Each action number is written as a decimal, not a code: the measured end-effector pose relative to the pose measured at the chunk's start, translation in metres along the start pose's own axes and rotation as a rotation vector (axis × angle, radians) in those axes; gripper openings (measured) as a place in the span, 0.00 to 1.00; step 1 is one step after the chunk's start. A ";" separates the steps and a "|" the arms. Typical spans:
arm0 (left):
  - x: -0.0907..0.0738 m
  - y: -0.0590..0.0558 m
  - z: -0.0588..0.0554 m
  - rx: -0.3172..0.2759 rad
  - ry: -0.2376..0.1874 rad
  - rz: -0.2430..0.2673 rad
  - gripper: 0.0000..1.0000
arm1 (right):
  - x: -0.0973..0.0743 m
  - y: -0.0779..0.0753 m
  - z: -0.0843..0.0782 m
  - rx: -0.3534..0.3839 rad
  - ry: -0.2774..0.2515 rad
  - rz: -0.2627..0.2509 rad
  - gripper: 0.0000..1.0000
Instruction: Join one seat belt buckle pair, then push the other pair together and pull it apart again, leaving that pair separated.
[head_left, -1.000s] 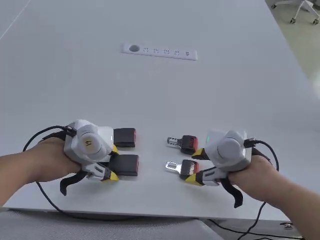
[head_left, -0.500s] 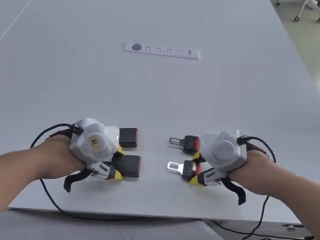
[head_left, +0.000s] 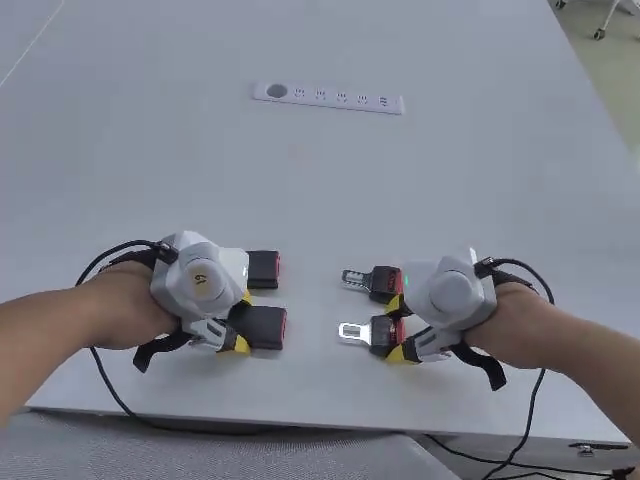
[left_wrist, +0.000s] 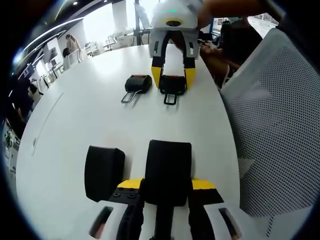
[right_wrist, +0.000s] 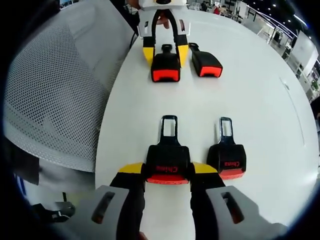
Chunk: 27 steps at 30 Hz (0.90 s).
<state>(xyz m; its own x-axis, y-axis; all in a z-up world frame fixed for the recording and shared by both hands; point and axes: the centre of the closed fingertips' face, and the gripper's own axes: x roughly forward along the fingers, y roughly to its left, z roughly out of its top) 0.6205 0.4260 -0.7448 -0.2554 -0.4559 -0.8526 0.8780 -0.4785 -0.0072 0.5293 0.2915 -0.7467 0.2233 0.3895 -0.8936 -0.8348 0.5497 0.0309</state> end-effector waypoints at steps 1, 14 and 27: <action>0.000 0.000 0.000 -0.002 0.002 0.001 0.34 | 0.000 0.000 0.000 0.000 -0.002 0.001 0.33; 0.000 -0.002 -0.001 0.000 0.018 0.008 0.33 | 0.003 0.002 0.004 -0.008 0.041 -0.012 0.33; -0.001 -0.002 -0.001 -0.009 0.012 0.014 0.33 | 0.016 0.004 0.031 -0.023 0.003 -0.006 0.33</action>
<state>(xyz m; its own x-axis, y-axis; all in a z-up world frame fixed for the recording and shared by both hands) 0.6198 0.4282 -0.7444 -0.2378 -0.4533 -0.8590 0.8853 -0.4650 0.0004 0.5455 0.3230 -0.7468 0.2275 0.3840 -0.8948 -0.8445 0.5354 0.0151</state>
